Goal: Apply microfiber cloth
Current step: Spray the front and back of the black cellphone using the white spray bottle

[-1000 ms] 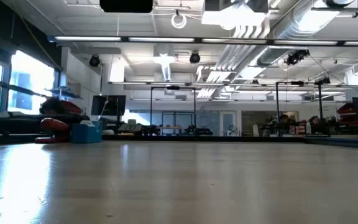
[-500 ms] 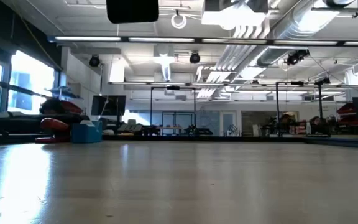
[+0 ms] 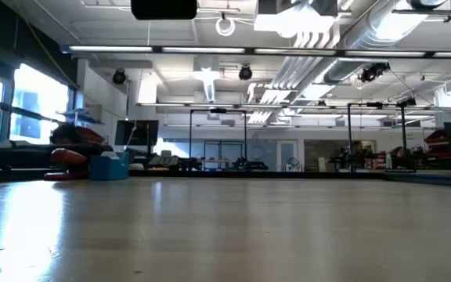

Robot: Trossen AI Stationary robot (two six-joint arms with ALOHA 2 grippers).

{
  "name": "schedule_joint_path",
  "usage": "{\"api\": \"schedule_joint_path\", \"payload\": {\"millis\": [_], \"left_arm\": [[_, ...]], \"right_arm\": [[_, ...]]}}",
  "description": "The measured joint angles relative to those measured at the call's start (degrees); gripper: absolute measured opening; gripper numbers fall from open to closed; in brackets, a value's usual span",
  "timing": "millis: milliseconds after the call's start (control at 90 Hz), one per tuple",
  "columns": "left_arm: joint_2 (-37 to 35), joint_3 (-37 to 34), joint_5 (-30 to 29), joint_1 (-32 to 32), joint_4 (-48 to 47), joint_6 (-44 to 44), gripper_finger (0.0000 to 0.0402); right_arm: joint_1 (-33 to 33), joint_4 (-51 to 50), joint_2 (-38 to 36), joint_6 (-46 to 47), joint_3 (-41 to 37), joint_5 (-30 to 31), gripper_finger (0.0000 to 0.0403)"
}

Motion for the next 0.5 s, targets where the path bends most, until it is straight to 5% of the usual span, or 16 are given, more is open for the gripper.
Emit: {"api": "schedule_joint_path", "payload": {"millis": [500], "left_arm": [[0.0,0.0,0.1,-0.1,0.0,0.0,0.0094]], "right_arm": [[0.4,0.1,0.0,0.4,0.0,0.2,0.0001]]}}
